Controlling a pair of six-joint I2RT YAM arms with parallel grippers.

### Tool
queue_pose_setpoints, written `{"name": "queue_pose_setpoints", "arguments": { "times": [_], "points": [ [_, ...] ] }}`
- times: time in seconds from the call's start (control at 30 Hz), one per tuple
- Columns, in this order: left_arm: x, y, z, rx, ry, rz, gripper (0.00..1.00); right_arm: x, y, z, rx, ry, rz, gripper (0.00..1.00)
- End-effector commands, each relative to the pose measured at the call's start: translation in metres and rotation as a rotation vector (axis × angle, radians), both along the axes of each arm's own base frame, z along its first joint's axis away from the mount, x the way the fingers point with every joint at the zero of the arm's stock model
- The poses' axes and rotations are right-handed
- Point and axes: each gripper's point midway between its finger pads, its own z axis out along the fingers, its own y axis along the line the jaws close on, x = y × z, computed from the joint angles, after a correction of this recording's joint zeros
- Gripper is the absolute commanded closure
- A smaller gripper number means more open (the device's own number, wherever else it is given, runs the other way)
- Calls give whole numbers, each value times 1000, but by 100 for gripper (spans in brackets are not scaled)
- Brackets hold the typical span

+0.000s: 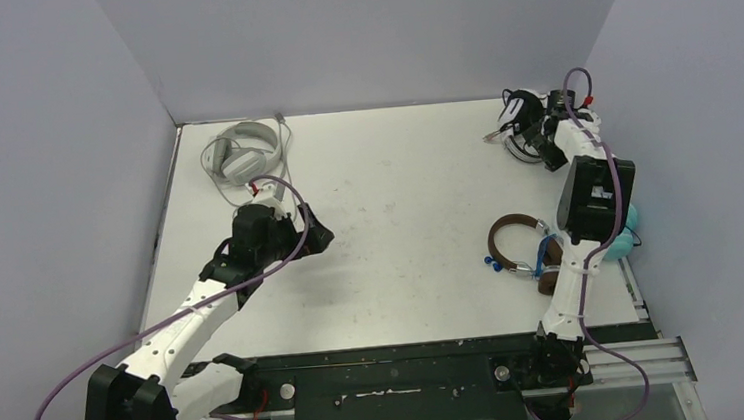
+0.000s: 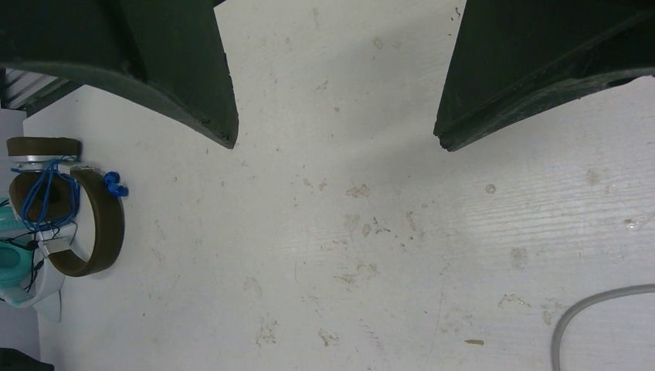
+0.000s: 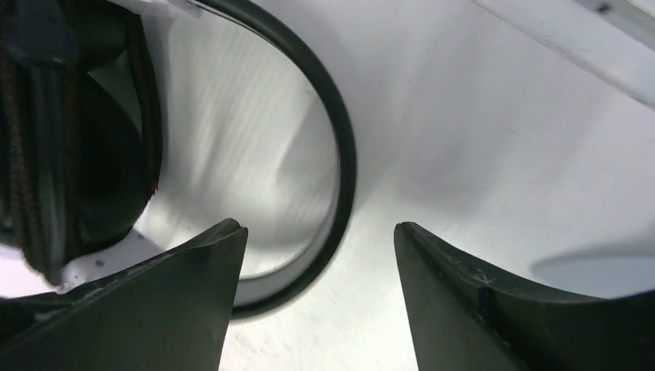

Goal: Wrap the headphones
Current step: Place the headphones at the corner of the board, then move the headphones to the corner of the board.

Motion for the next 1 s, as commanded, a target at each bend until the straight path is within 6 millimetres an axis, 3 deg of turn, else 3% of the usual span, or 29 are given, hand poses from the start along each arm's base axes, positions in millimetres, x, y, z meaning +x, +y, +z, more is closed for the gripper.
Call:
{"name": "queue_pose_setpoints", "arguments": {
  "times": [0.0, 0.2, 0.27, 0.37, 0.5, 0.63, 0.77, 0.83, 0.97],
  "points": [
    [16, -3, 37, -27, -103, -1, 3, -12, -13, 86, -101, -150, -55, 26],
    [17, -3, 43, -25, -108, 3, 3, -60, -1, 100, -160, -159, -31, 1],
    [17, -4, 44, -30, -105, -1, 3, -72, 9, 109, -207, -167, -7, 0],
    [18, -10, 46, -52, -105, -16, 3, -86, 37, 139, -339, -196, 36, 0],
    [18, -17, 47, -84, -97, -34, 3, -98, 112, 164, -449, -229, 181, 0],
    [19, -19, 47, -81, -97, -24, 3, -122, 190, 171, -496, -289, 318, 0],
    [20, -17, 49, -69, -97, -11, 3, -153, 264, 159, -514, -340, 448, 0],
    [21, -15, 50, -58, -97, 0, 3, -168, 292, 151, -530, -355, 488, 0],
    [21, -15, 50, -58, -91, 6, 3, -189, 328, 122, -534, -336, 558, 0]
  ]
}}
